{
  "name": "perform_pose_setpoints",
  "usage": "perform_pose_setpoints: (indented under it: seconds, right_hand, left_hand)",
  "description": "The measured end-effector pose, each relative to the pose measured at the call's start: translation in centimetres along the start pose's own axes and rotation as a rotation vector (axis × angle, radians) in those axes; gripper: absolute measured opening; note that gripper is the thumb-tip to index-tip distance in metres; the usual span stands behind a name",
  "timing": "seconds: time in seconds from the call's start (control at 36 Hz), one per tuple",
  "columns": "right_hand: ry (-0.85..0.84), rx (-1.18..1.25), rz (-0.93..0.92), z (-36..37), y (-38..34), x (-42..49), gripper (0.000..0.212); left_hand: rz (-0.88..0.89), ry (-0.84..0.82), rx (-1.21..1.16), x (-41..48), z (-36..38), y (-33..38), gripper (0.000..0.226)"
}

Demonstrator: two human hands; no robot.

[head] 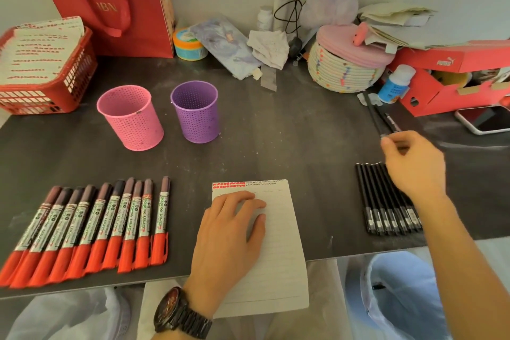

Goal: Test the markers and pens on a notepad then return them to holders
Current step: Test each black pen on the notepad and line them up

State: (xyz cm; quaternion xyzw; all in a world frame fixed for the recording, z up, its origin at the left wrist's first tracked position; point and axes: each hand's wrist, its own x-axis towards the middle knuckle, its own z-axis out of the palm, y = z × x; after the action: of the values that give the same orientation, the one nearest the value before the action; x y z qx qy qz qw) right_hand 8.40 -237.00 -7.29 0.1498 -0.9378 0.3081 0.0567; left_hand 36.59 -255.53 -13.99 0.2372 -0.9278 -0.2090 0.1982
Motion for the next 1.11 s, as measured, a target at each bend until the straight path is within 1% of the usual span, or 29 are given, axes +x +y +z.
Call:
perform_pose_setpoints:
  seconds: [0.06,0.11,0.19,0.28,0.31,0.39,0.44,0.5,0.58,0.67,0.75,0.81,0.86,0.94,1.06,1.11]
  right_hand:
    - [-0.051,0.244,-0.066,0.5,-2.5,-3.2,0.003]
    - [-0.162,0.414,-0.140,1.4,-4.8,-6.8,0.008]
    - [-0.354,0.497,-0.240,3.1,-7.0,-11.3,0.012]
    - [-0.439,0.583,-0.304,5.2,-8.4,-14.5,0.018]
    - [-0.447,0.601,-0.321,5.8,-8.7,-15.3,0.019]
    - [-0.447,0.624,-0.345,6.9,-9.2,-16.4,0.012]
    - [-0.457,0.588,-0.388,7.1,-9.0,-16.3,0.017]
    - [-0.460,0.597,-0.382,7.0,-8.9,-16.1,0.017]
    - [-0.420,0.661,-0.273,6.8,-8.8,-15.5,0.020]
    - [-0.451,0.764,-0.186,6.7,-8.7,-15.5,0.025]
    - [-0.459,0.811,-0.175,6.6,-8.9,-15.9,0.022]
    - [-0.463,0.822,-0.186,6.8,-8.9,-16.1,0.016]
    - [-0.470,0.830,-0.173,7.0,-8.8,-16.2,0.015]
    - [-0.468,0.850,-0.158,7.0,-8.6,-16.2,0.014]
    - [-0.449,0.908,-0.159,6.8,-8.4,-16.1,0.016]
    - [-0.412,0.956,-0.136,6.6,-8.3,-16.1,0.018]
  left_hand:
    - [-0.003,-0.005,-0.025,0.0,-0.2,0.2,0.025]
    - [-0.018,-0.004,-0.083,0.0,-0.4,0.3,0.030]
    - [-0.026,0.013,-0.184,0.1,-0.8,0.4,0.034]
    - [-0.001,0.045,-0.261,0.1,-1.3,0.6,0.033]
    - [0.002,0.054,-0.286,0.1,-1.4,0.7,0.033]
    - [-0.034,0.081,-0.405,0.1,-1.6,0.5,0.028]
    - [-0.070,0.089,-0.469,0.0,-1.6,0.5,0.024]
    - [-0.109,0.083,-0.474,-0.1,-1.6,0.6,0.022]
    - [-0.112,0.069,-0.437,-0.2,-1.7,0.7,0.020]
    - [-0.054,0.048,-0.348,-0.1,-1.9,0.9,0.019]
    - [0.001,0.012,-0.268,-0.1,-2.1,1.2,0.021]
    - [0.037,-0.002,-0.203,-0.1,-2.0,1.3,0.028]
    - [0.050,0.024,-0.129,-0.2,-1.8,1.3,0.035]
    - [0.054,0.060,-0.041,-0.1,-1.8,1.3,0.036]
    - [0.036,0.043,-0.042,0.1,-1.7,1.2,0.034]
    - [-0.027,0.016,-0.057,0.1,-1.6,1.4,0.038]
